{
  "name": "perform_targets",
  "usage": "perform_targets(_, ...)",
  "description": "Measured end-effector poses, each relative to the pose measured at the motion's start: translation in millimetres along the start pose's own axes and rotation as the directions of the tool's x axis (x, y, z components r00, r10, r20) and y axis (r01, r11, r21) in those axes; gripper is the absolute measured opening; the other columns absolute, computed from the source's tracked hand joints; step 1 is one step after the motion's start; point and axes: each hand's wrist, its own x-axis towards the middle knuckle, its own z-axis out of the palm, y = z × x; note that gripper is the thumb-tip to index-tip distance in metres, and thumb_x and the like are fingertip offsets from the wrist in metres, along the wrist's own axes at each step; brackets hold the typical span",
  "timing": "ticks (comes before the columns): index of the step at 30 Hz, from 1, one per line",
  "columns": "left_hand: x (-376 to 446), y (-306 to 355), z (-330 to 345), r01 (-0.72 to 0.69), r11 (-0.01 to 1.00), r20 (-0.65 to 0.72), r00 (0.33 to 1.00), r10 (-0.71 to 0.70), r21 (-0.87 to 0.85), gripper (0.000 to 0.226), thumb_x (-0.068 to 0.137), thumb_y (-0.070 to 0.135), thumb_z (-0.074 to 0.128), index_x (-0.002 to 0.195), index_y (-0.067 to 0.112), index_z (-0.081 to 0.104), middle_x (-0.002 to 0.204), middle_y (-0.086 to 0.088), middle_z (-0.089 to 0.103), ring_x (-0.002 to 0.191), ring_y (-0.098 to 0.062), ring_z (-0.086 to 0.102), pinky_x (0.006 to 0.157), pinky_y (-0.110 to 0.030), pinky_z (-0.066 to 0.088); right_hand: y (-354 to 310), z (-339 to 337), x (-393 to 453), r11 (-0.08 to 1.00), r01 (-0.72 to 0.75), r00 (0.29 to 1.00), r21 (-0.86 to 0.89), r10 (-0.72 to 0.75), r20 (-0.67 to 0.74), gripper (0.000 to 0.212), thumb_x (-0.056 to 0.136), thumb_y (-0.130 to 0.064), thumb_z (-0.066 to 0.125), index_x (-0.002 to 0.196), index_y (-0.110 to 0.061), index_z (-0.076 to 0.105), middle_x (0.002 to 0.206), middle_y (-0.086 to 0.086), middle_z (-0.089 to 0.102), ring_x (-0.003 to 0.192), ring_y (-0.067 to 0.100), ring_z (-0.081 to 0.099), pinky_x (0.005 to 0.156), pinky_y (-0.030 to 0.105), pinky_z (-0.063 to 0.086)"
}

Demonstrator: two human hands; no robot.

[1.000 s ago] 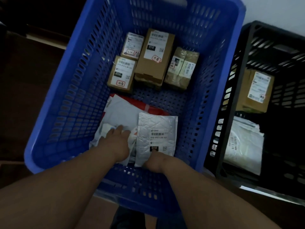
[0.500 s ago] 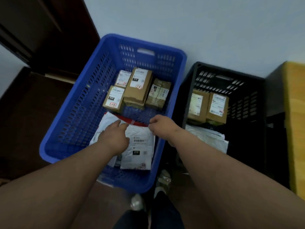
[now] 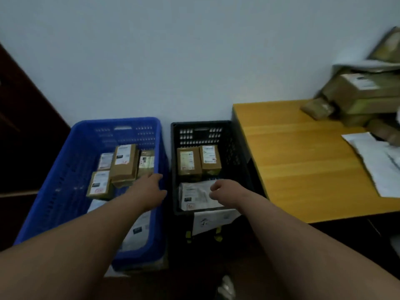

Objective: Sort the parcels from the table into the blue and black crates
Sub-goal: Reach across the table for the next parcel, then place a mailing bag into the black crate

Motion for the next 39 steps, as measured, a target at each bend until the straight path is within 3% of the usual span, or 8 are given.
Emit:
perform_targets(4, -3, 75, 7, -0.091, 0.995, -0.007, 0.996, 0.091, 0.047, 0.068, 0.093, 0.041, 0.057, 0.151, 0.019, 0.028, 0.158, -0.008, 0.021, 0.141, -0.029, 0.031, 0.113, -0.04, 0.033, 54, -41, -35, 0.999, -0.019, 0.99, 0.029, 0.023, -0.141, 0.038, 0.098, -0.024, 0.054, 0.134, -0.011, 0.053, 0.132, 0.008, 0.054, 0.116, 0.025, 0.054, 0.092, 0.033, 0.047)
perform_targets(8, 1, 154, 26, -0.176, 0.981, 0.03, 0.984, 0.174, 0.081, 0.067, 0.091, 0.043, 0.055, 0.149, 0.02, 0.031, 0.155, -0.007, 0.027, 0.136, -0.028, 0.036, 0.109, -0.038, 0.037, 120, -81, -65, 0.998, -0.038, 0.976, 0.046, 0.047, -0.213, 0.033, 0.097, -0.021, 0.052, 0.127, -0.009, 0.058, 0.13, 0.011, 0.057, 0.112, 0.026, 0.055, 0.09, 0.035, 0.046)
perform_targets(10, 3, 198, 40, -0.215, 0.973, 0.045, 0.976, 0.211, 0.087, 0.064, 0.092, 0.044, 0.054, 0.148, 0.019, 0.033, 0.152, -0.008, 0.032, 0.133, -0.028, 0.039, 0.106, -0.038, 0.039, 158, -106, -79, 0.997, -0.06, 0.967, 0.047, 0.07, -0.243, 0.036, 0.097, -0.022, 0.053, 0.13, -0.011, 0.057, 0.135, 0.01, 0.056, 0.12, 0.026, 0.053, 0.096, 0.033, 0.044)
perform_targets(19, 4, 401, 102, -0.334, 0.942, 0.104, 0.936, 0.336, -0.037, 0.06, 0.099, 0.037, 0.051, 0.151, 0.019, 0.027, 0.159, -0.003, 0.019, 0.142, -0.025, 0.029, 0.112, -0.038, 0.033, 320, -222, -116, 0.972, -0.217, 0.903, 0.088, 0.234, -0.359, 0.031, 0.096, -0.022, 0.051, 0.124, -0.012, 0.059, 0.127, 0.009, 0.058, 0.113, 0.024, 0.056, 0.091, 0.032, 0.046)
perform_targets(27, 36, 473, 135, -0.215, 0.955, 0.122, 0.962, 0.243, -0.204, 0.054, 0.099, 0.032, 0.052, 0.148, 0.018, 0.035, 0.156, -0.004, 0.029, 0.131, -0.027, 0.044, 0.09, -0.032, 0.041, 389, -259, -88, 0.964, -0.252, 0.921, 0.08, 0.264, -0.287, 0.033, 0.096, -0.026, 0.049, 0.126, -0.014, 0.055, 0.131, 0.009, 0.054, 0.118, 0.024, 0.052, 0.09, 0.028, 0.041)
perform_targets(33, 91, 514, 148, -0.175, 0.957, 0.184, 0.958, 0.22, -0.232, 0.054, 0.099, 0.032, 0.052, 0.148, 0.018, 0.034, 0.156, -0.006, 0.029, 0.129, -0.028, 0.046, 0.096, -0.037, 0.044, 428, -301, -55, 0.942, -0.31, 0.875, 0.125, 0.335, -0.349, 0.04, 0.097, -0.03, 0.047, 0.134, -0.015, 0.052, 0.137, 0.008, 0.052, 0.123, 0.023, 0.049, 0.087, 0.024, 0.036)
perform_targets(36, 114, 538, 150, -0.16, 0.957, 0.203, 0.956, 0.211, -0.24, 0.054, 0.1, 0.032, 0.051, 0.149, 0.017, 0.033, 0.154, -0.008, 0.031, 0.113, -0.024, 0.055, 0.089, -0.035, 0.045, 444, -326, -34, 0.93, -0.356, 0.843, 0.093, 0.363, -0.397, 0.047, 0.097, -0.038, 0.048, 0.14, -0.018, 0.046, 0.14, 0.009, 0.047, 0.127, 0.025, 0.046, 0.099, 0.029, 0.039)
perform_targets(39, 136, 558, 150, -0.183, 0.959, 0.165, 0.961, 0.221, -0.216, 0.051, 0.099, 0.031, 0.051, 0.146, 0.015, 0.038, 0.152, -0.01, 0.035, 0.111, -0.025, 0.056, 0.086, -0.031, 0.044, 458, -341, -15, 0.921, -0.387, 0.827, 0.042, 0.367, -0.425, 0.055, 0.096, -0.044, 0.048, 0.146, -0.023, 0.038, 0.145, 0.009, 0.04, 0.132, 0.026, 0.039, 0.108, 0.037, 0.037)
